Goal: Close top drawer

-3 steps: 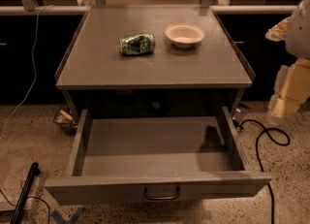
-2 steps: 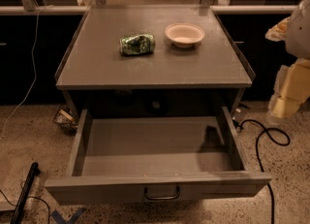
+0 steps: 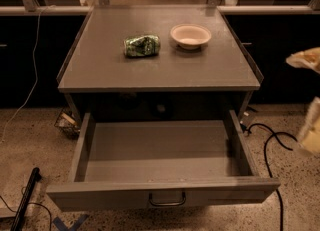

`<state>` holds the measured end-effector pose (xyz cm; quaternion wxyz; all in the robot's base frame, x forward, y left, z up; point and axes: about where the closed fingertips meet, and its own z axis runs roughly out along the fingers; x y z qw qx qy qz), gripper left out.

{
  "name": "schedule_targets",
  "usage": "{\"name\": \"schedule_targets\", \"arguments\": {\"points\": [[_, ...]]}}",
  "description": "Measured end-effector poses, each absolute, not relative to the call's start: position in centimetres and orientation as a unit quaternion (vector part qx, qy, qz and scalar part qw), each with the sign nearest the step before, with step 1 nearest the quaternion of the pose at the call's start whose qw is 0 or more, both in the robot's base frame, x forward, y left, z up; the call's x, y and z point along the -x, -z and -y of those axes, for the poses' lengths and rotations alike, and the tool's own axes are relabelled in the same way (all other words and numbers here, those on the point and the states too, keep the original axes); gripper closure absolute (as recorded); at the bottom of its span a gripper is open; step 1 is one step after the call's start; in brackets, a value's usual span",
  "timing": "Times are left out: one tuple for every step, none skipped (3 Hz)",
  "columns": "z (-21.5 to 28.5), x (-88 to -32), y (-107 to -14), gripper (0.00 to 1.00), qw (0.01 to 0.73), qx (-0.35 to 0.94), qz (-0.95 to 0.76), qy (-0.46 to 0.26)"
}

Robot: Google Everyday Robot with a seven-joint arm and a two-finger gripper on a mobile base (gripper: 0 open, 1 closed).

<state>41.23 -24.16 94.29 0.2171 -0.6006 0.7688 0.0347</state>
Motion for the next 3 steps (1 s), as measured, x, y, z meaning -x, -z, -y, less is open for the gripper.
{"name": "schedule_targets", "arguments": {"points": [[26.8,-36.6,-90.7,0.00,0.281,0.572,-0.762,-0.115],[26.9,-33.1,-87.5,0.00,0.313,0.549,-0.755,-0.177],[24.8,-30.6,-82.8,0.00,0.309,0.545,-0.749,-0.215]]}}
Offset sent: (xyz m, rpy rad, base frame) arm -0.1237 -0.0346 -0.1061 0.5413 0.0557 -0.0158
